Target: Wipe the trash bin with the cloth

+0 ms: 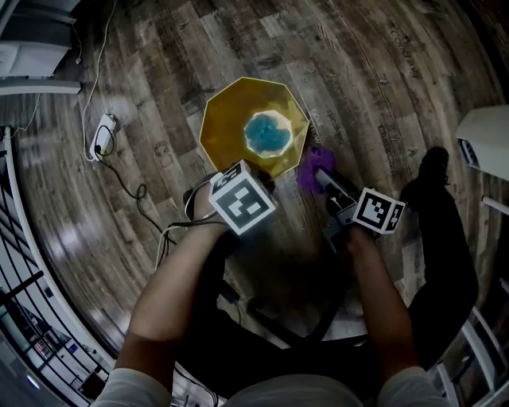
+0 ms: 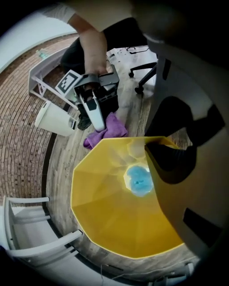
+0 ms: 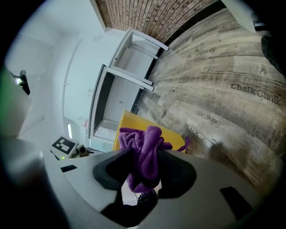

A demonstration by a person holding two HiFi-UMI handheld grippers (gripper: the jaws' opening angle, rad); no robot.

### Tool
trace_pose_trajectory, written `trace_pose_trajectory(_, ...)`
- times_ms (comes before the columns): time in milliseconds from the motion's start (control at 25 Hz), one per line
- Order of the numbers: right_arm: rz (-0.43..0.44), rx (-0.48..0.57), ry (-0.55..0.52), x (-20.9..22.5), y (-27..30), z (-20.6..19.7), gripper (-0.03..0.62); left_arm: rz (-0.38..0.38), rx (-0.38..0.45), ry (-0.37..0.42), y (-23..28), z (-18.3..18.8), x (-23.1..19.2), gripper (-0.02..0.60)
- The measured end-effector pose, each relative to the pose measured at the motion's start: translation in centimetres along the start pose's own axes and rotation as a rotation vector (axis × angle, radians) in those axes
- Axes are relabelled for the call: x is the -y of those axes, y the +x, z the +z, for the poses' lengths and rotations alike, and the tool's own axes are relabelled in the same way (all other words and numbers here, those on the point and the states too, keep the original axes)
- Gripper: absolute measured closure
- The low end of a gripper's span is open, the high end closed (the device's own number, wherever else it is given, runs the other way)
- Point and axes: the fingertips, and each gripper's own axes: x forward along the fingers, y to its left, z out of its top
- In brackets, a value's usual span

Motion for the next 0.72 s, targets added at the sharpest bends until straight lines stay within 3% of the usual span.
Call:
trace_pose_trajectory(400, 0.193, 0.0, -0.03, -3.5, -0.1, 0.3, 0.43, 0.012, 0.017, -0.039, 0.1, 1.3, -0.2, 0.538)
trace_pose_trajectory(720, 0.088, -0.03, 0.003, 0.1, 2.7, 0.0, 0.43, 0.028, 0.045, 0.034, -0.2, 2.4, -0.1, 0.54)
